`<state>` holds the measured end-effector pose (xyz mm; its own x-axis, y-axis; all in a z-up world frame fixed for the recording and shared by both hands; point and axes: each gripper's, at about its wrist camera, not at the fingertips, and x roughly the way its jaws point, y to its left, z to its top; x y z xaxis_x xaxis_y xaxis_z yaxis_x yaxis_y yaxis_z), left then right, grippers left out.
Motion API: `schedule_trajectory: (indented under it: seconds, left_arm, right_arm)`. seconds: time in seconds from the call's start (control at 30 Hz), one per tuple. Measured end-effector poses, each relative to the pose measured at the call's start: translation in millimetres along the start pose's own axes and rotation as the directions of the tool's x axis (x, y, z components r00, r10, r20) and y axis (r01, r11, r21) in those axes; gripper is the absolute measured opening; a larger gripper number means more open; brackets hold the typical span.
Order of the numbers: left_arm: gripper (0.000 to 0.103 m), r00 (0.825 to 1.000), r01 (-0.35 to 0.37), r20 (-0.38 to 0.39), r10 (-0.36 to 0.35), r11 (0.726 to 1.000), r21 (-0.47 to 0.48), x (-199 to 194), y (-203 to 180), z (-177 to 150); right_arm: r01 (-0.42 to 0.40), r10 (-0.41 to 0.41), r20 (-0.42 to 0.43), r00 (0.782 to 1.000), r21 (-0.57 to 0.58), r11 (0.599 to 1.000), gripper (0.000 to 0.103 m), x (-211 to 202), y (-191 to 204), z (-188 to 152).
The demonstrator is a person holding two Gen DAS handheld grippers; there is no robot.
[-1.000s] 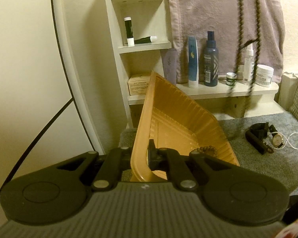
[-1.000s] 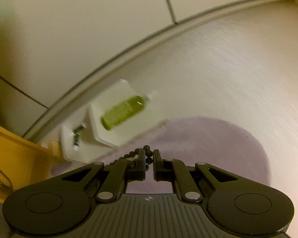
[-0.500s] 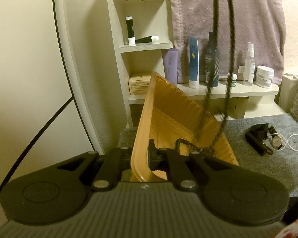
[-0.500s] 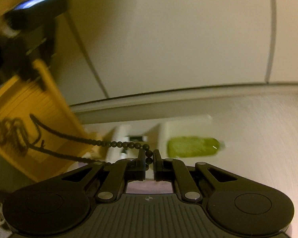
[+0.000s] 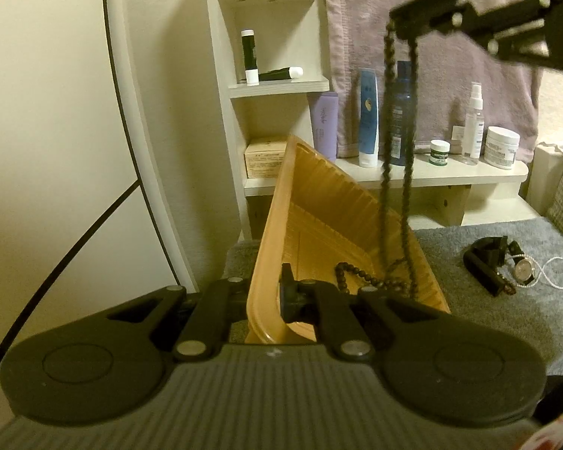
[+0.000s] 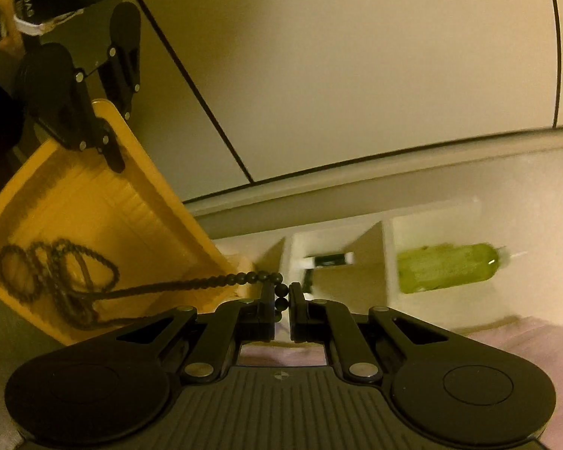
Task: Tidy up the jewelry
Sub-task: 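Lift the bead necklace high and lower it into the orange tray, then open the right tool to release the necklace into the tray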
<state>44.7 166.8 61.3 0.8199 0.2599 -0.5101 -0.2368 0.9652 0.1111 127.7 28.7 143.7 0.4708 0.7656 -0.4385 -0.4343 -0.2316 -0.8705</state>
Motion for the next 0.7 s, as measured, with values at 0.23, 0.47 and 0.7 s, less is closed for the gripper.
schedule_trajectory:
  seconds: [0.23, 0.47, 0.7]
  left_arm:
    - [0.006, 1.0, 0.002, -0.001, -0.002, 1.0, -0.005, 0.8, 0.7, 0.2]
    - [0.006, 1.0, 0.003, -0.002, -0.003, 1.0, -0.008, 0.9, 0.8, 0.4]
    - [0.006, 1.0, 0.003, -0.003, -0.003, 1.0, -0.012, 0.9, 1.1, 0.2]
  right_arm:
    - [-0.083, 0.083, -0.021, 0.996, 0.031, 0.996, 0.007, 21.8, 23.1, -0.3]
    - [-0.107, 0.108, -0.024, 0.994, 0.034, 0.994, 0.007, 29.4, 35.3, 0.0]
    - [-0.068, 0.068, 0.003, 0.998, 0.082, 0.994, 0.007, 21.1, 29.2, -1.8]
